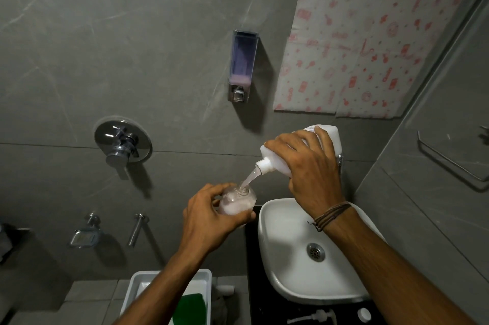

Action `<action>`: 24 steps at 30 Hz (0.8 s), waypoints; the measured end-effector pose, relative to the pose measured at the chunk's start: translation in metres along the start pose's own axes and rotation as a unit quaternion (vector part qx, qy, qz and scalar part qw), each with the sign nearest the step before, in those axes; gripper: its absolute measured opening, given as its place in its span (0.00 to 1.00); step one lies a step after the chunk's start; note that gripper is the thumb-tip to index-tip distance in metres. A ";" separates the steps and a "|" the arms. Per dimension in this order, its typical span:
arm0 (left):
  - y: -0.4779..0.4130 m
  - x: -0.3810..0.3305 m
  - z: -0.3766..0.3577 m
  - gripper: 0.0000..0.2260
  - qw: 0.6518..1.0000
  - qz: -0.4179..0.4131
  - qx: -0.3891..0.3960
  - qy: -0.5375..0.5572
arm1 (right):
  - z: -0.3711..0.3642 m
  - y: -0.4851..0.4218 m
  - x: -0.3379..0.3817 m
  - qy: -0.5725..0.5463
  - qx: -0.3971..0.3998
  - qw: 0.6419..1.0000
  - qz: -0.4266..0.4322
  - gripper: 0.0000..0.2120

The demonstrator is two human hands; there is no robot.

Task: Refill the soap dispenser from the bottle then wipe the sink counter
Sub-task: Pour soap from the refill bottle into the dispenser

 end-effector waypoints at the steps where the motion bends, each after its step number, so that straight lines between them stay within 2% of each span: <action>1: 0.000 0.000 0.000 0.30 1.000 0.003 0.000 0.000 | 0.001 0.000 0.000 0.001 0.000 1.000 0.000 0.28; 5: 0.001 0.001 0.000 0.32 1.000 0.012 0.002 0.002 | 0.002 0.000 0.001 0.004 -0.007 1.000 -0.002 0.26; 24: -0.001 0.003 0.003 0.25 1.000 -0.003 0.005 0.005 | -0.001 -0.001 0.005 -0.001 -0.029 1.000 0.004 0.24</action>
Point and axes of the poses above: each hand's wrist, its own y-axis away from the middle knuckle, its own z-axis out of the back of the hand, x = y × z, the point moved 3 cm from there along -y, towards the middle knuckle, and after that the axes turned 15 degrees about y, right-handed, at the moved point
